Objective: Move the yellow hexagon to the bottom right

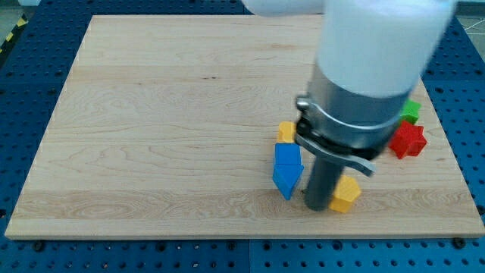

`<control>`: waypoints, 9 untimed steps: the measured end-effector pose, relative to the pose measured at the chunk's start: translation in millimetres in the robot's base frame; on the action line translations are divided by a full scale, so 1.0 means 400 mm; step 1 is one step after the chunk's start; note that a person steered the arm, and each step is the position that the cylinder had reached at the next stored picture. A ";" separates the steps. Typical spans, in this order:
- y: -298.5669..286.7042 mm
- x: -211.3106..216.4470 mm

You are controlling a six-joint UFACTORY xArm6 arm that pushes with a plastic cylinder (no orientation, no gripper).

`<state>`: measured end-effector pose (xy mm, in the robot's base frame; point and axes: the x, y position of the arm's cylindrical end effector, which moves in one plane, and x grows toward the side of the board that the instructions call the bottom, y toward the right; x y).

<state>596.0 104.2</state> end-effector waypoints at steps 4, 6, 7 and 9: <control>0.000 0.007; 0.043 -0.010; 0.045 -0.010; 0.125 -0.014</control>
<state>590.4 154.2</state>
